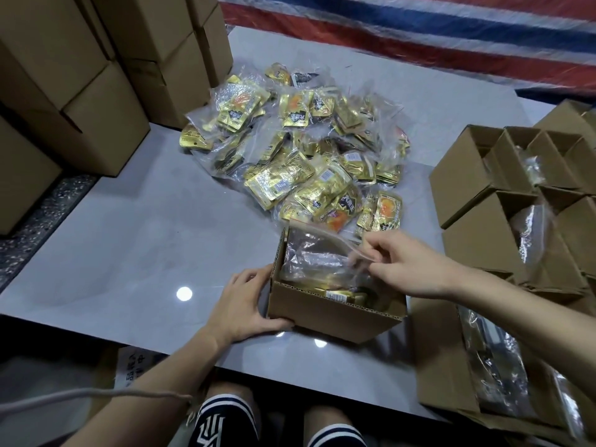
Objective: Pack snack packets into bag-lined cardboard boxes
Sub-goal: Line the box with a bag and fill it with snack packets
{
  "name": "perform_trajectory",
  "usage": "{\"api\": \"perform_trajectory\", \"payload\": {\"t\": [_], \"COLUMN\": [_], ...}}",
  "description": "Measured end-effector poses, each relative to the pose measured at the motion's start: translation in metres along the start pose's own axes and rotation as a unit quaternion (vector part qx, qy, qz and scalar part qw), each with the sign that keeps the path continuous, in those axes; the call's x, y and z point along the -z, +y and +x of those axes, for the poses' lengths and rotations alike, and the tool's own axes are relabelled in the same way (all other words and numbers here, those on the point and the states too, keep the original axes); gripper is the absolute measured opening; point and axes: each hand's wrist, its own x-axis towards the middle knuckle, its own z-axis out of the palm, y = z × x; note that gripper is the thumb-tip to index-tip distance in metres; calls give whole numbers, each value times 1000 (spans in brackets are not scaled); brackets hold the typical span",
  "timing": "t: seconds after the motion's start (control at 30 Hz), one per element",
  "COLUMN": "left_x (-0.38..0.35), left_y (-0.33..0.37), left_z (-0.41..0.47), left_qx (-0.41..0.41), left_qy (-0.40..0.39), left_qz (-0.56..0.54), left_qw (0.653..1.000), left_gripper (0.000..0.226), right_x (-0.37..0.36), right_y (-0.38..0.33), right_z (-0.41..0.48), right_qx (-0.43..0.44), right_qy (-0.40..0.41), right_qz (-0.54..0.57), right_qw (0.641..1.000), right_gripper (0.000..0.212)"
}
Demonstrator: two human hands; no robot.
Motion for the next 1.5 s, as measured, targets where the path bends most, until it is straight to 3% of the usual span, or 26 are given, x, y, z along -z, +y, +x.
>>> {"api": "perform_trajectory", "payload": {"t": [0.1, 0.23, 0.37, 0.43, 0.53, 0.63, 0.77, 0.8, 0.9, 0.97, 1.17, 1.37, 1.5], "left_x": [0, 1, 2, 2, 2, 2, 2, 3, 4, 4, 4, 4, 3], "left_y": [0, 2, 3, 3, 4, 4, 4, 4, 6, 7, 6, 5, 2], "left_z": [-1, -1, -2, -2, -3, -2, -2, -2, -2, -3, -2, -1, 1], "left_qx": [2, -1, -2, 6, -1, 3, 3, 1, -3, -2, 11, 3, 1], "left_qy": [10, 11, 20, 13, 19, 15, 10, 12, 24, 24, 8, -4, -23], "left_qz": [-3, -1, -6, -8, -5, 0, -4, -2, -1, -5, -6, -2, 22], "left_qw": [1000, 1000, 1000, 1000, 1000, 1000, 1000, 1000, 1000, 1000, 1000, 1000, 999], "left_gripper": [101, 99, 98, 101, 100, 102, 102, 102, 102, 102, 104, 103, 98], "right_x": [-3, -8, -12, -16, -20, -28, -36, -37, -44, -48, -49, -58, -71], "right_y": [7, 6, 3, 3, -1, -9, -17, -18, -18, -12, -6, -19, -31], "right_z": [2, -2, -7, -11, -14, -17, -18, -17, -9, -3, 17, 25, 24], "right_qx": [20, 56, 119, 113, 191, 281, 279, 264, 133, 62, -25, -101, -124], "right_qy": [35, 101, 183, 214, 280, 285, 282, 266, 151, 92, 81, -71, -101], "right_qz": [-62, -162, -198, -216, -296, -344, -441, -431, -309, -253, -223, -193, -229], "right_qw": [997, 980, 956, 946, 893, 849, 805, 821, 930, 961, 971, 973, 960], "right_gripper": [33, 66, 49, 51, 55, 38, 28, 26, 34, 38, 51, 56, 56]}}
